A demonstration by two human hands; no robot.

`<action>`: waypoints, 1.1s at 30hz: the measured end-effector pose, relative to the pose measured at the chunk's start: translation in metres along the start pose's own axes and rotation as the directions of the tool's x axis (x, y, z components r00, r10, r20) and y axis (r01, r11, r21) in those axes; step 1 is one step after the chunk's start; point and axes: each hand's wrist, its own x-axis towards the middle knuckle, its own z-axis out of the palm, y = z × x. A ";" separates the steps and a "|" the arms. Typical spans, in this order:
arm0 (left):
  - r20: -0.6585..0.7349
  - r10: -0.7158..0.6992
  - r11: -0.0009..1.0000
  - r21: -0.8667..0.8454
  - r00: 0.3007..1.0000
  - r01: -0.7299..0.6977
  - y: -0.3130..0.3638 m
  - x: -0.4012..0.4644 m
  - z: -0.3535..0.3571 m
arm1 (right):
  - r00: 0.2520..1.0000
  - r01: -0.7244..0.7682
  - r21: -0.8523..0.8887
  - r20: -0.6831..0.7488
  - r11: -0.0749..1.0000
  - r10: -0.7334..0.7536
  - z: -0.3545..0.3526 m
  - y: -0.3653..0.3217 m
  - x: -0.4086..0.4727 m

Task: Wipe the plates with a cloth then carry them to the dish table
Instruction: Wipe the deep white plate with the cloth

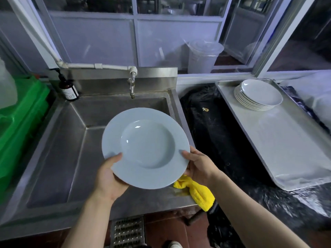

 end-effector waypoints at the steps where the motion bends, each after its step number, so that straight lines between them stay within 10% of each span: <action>1: 0.022 -0.013 1.000 0.015 1.000 0.013 0.002 0.005 0.005 | 0.999 0.026 -0.005 -0.020 1.000 -0.026 -0.002 0.000 -0.003; 15: 0.239 -0.334 0.932 0.229 0.912 0.282 -0.029 0.071 0.102 | 0.838 0.457 0.199 -0.423 0.867 -0.344 -0.117 -0.026 -0.078; 33: 0.240 -0.279 0.960 0.110 0.930 0.259 -0.136 0.130 0.220 | 0.569 0.589 0.210 -0.793 0.780 -0.217 -0.336 -0.144 -0.112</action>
